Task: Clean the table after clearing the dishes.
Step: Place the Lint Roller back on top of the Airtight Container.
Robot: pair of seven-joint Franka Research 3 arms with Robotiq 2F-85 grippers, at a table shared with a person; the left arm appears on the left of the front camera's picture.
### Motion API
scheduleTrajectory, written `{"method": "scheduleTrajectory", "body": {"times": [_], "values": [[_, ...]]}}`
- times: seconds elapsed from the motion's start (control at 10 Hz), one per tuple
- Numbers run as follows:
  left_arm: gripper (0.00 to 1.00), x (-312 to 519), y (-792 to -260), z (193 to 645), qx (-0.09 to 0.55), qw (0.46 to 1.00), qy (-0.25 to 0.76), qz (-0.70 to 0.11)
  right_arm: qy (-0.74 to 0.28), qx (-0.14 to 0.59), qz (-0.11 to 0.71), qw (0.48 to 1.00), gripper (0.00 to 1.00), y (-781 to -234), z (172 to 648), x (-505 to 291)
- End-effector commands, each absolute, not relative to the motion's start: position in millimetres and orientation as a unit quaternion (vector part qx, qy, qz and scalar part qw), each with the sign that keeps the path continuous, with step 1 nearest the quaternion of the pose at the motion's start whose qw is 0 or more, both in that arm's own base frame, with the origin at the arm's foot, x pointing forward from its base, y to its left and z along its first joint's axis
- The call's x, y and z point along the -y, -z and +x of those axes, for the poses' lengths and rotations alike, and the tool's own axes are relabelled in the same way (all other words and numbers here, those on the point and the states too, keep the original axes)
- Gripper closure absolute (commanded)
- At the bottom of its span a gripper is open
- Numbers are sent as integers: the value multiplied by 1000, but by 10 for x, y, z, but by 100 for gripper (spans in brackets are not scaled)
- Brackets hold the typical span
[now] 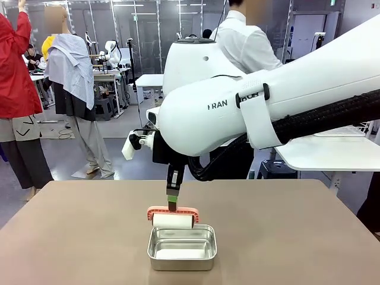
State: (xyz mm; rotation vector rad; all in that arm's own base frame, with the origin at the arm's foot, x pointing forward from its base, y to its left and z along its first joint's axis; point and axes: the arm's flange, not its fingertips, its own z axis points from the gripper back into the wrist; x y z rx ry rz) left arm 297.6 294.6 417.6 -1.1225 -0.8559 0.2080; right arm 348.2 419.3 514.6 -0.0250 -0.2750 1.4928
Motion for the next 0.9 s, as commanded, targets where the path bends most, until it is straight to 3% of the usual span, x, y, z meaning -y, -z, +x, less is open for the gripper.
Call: {"method": "scheduleTrajectory", "body": {"times": [0.0,0.4,0.8], "values": [[0,-2938,-4178,2940,403,748,-91,-519,-664,125,-5,737,77,-5147,3495,-4185],[0,-2938,-4178,2940,403,748,-91,-519,-672,123,-11,730,77,-5133,3526,-4162],[0,-2938,-4178,2940,403,748,-91,-519,-677,71,2,733,77,-4815,3840,-4312]]}}
